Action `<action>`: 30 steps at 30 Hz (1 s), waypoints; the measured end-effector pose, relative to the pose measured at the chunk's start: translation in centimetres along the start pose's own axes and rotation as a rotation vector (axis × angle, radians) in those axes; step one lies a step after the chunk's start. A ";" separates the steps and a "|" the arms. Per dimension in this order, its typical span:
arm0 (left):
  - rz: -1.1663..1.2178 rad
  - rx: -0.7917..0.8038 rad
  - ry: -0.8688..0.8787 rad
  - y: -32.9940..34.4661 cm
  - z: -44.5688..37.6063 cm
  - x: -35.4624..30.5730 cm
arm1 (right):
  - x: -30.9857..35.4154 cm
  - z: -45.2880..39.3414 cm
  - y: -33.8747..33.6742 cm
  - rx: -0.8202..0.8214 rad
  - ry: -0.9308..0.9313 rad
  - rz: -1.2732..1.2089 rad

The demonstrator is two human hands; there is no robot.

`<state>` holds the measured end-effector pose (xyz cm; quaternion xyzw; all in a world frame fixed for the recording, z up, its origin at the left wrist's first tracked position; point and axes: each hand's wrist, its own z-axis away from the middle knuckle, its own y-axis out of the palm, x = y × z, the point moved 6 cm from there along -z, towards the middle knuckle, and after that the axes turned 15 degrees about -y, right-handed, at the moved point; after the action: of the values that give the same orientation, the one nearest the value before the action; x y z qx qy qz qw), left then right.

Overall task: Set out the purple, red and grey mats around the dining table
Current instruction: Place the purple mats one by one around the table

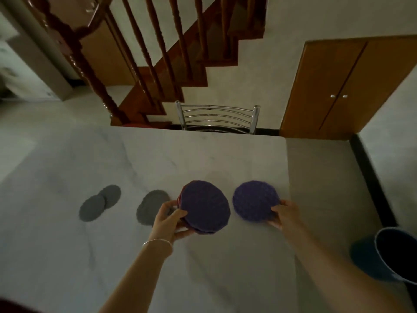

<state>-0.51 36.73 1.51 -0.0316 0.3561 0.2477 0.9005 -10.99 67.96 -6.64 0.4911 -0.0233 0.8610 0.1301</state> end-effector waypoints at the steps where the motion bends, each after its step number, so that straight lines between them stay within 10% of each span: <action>1: 0.004 0.001 -0.004 0.3 0.1 0.2 | -0.1 0.1 -0.2 -0.001 0.022 0.043; 6: 0.034 0.033 -0.012 1.7 0.6 0.9 | 3.2 1.9 -1.9 -0.118 -0.395 0.773; 9: 0.043 0.070 -0.021 2.4 1.0 1.3 | 5.1 4.8 1.9 0.087 -0.695 0.685; 15: 0.081 0.183 -0.052 2.6 2.7 2.7 | 3.3 10.1 6.6 0.446 -0.489 0.487; 30: -0.076 0.437 -0.113 -7.1 3.8 3.4 | -0.7 22.5 10.5 0.155 -0.615 0.492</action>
<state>7.31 32.83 1.30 0.1649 0.3490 0.1320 0.9130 5.67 53.94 5.33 0.7141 -0.1128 0.6785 -0.1304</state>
